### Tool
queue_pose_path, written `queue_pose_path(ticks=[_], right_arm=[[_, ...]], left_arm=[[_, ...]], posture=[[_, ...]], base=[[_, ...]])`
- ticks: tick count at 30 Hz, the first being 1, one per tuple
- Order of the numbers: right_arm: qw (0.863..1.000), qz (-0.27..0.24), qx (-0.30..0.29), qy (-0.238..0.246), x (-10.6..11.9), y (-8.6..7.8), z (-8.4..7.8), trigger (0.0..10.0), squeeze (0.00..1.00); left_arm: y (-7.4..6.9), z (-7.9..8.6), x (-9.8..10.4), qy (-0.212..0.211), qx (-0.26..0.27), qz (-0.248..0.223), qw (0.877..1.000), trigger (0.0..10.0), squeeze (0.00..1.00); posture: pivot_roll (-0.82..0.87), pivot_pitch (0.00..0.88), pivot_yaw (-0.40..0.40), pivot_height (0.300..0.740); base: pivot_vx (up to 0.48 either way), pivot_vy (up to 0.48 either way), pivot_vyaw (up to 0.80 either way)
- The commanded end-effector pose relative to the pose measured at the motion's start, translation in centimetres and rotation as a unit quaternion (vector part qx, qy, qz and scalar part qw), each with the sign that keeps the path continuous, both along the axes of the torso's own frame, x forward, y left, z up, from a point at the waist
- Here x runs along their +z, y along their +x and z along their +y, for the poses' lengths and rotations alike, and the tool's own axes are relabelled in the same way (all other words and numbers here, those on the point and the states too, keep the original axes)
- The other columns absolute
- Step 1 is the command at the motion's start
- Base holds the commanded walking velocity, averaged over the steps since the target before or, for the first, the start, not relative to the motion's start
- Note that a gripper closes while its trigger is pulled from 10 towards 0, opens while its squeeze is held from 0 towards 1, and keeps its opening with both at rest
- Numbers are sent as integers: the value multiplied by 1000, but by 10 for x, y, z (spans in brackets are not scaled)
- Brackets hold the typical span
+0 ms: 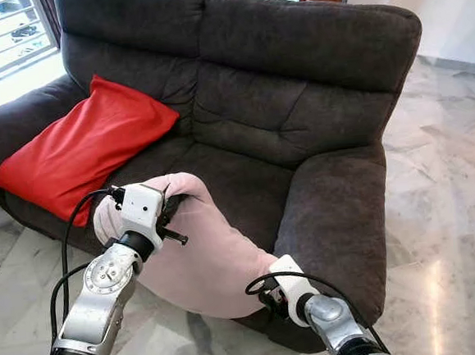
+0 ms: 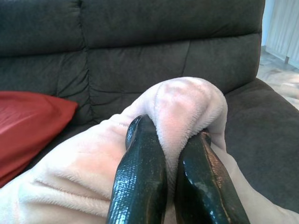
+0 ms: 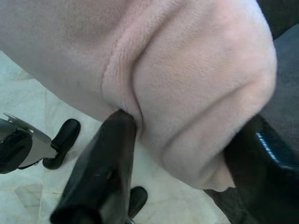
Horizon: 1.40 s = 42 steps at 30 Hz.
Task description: Move the pillow to the sofa from floor
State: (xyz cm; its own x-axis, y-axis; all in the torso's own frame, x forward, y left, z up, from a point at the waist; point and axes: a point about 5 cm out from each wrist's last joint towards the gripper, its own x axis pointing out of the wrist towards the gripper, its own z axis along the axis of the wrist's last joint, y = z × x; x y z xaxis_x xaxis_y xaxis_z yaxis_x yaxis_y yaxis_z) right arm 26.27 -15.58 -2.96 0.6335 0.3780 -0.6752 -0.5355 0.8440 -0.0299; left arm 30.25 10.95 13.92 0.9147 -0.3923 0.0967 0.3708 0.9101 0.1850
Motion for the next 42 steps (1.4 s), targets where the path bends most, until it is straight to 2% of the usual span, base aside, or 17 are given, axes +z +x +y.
queue_pose_path(ticks=[1,22,25,27,32,33,37,38,39,40,41,42], right_arm=[[1000,-5,4,9,1,1,4,0,0],[1000,-23,-14,7,3,2,-2,0,0],[998,-42,-36,29,8,6,-5,0,0],[994,-72,-60,56,16,14,-6,0,0],[993,-80,-66,63,19,16,-6,0,0],[987,-105,-82,84,24,18,-7,0,0],[980,-134,-109,103,30,20,-11,0,0],[965,-173,-157,122,41,25,-19,0,0],[956,-193,-180,131,47,27,-23,0,0],[941,-221,-215,141,55,28,-29,4667,0],[931,-238,-236,147,61,29,-33,10000,0],[923,-252,-249,152,65,29,-36,10000,0]], left_arm=[[0,-7,18,-11,-11,-40,999,10000,0],[0,-8,17,-16,-8,-39,999,10000,0],[0,-7,15,-16,-8,-37,999,10000,0],[0,-7,14,-15,-6,-35,999,10000,0],[1,-6,13,-15,-4,-34,999,10000,0],[1,-4,11,-13,-1,-31,999,10000,0],[2,0,10,-11,2,-29,1000,10000,0],[1,5,6,-4,6,-24,1000,10000,0],[1,8,4,-1,8,-20,1000,10000,0],[0,11,1,3,11,-14,1000,10000,0],[-1,14,-1,5,13,-10,1000,10000,0],[-2,16,-3,7,14,-6,1000,10000,0]], posture=[[84,0,-91,740],[74,0,-91,740],[71,0,-90,740],[66,0,-86,740],[66,0,-86,740],[60,0,-81,740],[59,0,-78,740],[53,0,-73,740],[53,0,-73,740],[49,0,-69,740],[46,0,-68,740],[46,0,-68,740]], base=[[0,0,0],[0,0,0],[0,0,0],[0,0,0],[0,0,0],[0,0,0],[0,0,0],[0,0,0],[0,0,0],[0,0,0],[0,0,0],[0,0,0]])
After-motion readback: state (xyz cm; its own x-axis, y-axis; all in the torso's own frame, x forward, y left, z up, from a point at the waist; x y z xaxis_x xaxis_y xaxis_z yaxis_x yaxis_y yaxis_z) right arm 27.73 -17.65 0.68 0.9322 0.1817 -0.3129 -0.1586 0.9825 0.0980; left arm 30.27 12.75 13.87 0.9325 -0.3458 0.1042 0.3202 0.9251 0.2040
